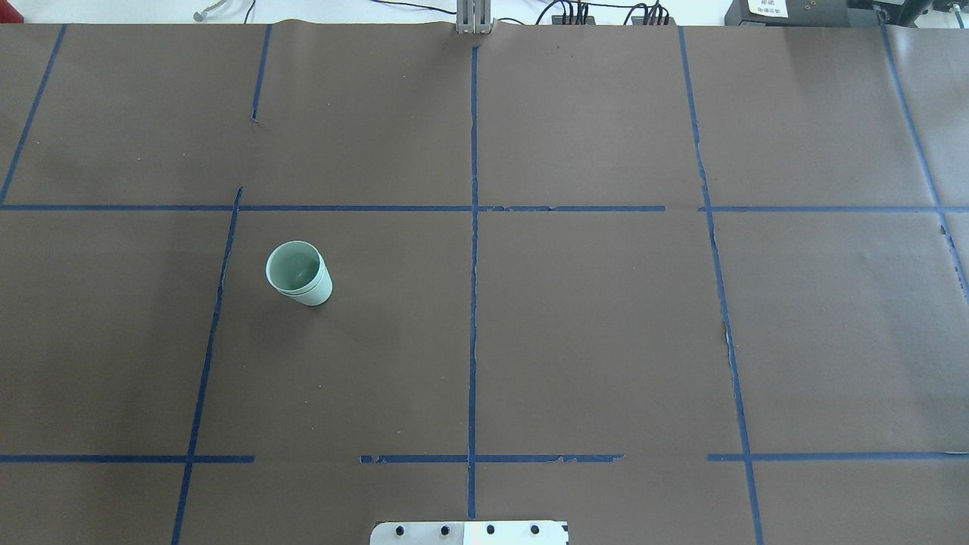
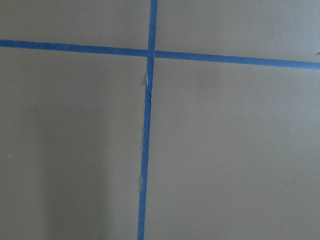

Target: Stack cups

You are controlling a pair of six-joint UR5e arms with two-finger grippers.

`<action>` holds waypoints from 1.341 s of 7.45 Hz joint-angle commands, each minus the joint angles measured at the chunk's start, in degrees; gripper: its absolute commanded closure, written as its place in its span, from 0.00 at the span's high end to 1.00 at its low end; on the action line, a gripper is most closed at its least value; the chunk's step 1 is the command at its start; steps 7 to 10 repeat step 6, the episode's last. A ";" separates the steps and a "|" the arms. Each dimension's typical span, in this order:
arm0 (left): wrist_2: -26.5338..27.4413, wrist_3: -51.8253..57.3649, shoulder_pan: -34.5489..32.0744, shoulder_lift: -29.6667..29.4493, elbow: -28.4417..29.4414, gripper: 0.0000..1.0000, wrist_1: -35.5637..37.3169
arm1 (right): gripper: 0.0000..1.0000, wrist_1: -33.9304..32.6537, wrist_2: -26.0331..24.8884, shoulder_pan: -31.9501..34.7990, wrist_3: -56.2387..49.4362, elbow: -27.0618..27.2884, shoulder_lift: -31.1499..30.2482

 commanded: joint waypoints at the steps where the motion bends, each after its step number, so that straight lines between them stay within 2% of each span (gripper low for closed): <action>1: 0.05 0.00 0.00 -0.08 -0.15 1.00 0.01 | 1.00 0.07 0.00 0.00 0.00 -0.03 0.00; 10: 0.22 0.17 -0.44 -0.34 -0.41 1.00 0.01 | 1.00 -0.02 0.00 0.00 0.00 -0.03 0.00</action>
